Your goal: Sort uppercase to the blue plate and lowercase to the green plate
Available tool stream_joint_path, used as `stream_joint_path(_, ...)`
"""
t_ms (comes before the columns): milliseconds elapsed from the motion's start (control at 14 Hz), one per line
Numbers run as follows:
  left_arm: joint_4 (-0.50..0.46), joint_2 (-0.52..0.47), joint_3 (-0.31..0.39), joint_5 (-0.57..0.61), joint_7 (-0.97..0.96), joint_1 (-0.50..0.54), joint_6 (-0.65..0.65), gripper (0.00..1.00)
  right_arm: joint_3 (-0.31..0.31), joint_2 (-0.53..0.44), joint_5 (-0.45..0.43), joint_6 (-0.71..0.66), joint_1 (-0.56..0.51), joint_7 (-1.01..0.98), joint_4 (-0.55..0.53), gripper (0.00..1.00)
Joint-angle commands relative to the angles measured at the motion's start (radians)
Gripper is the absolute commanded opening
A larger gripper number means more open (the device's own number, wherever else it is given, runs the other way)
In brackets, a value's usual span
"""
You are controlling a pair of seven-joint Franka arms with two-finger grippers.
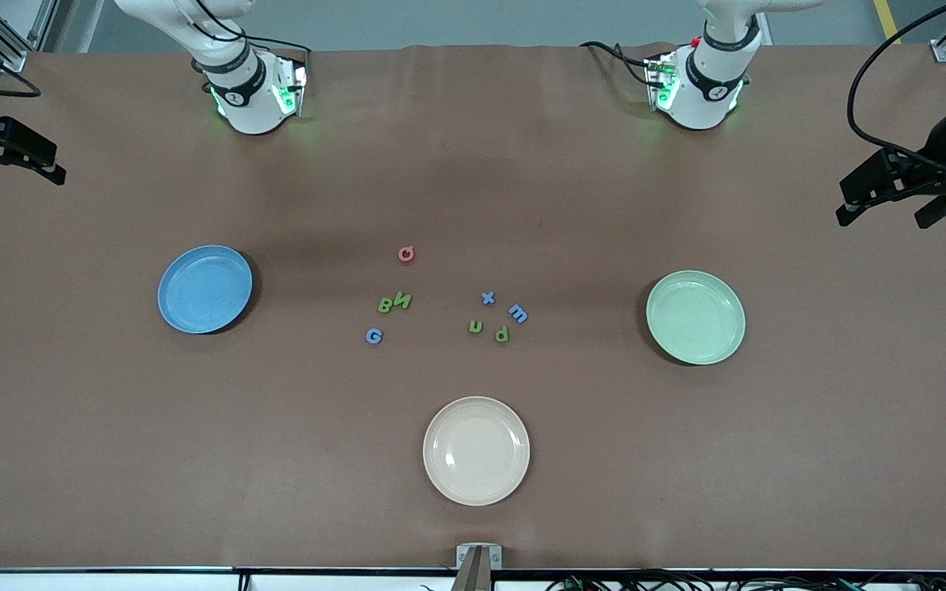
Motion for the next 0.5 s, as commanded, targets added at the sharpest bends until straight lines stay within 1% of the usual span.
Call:
stream_joint_path(0,0.008,-0.007,-0.001,-0.002,0.010,0.006,-0.016,1.00,0.002,-0.025,0.004,0.024,0.004,0.018,-0.026,1.00)
stream_joint_path(429,0.005,-0.001,-0.001,-0.022,-0.004,0.007,-0.017,1.00,0.002,-0.023,0.009,0.035,0.006,0.018,-0.024,1.00)
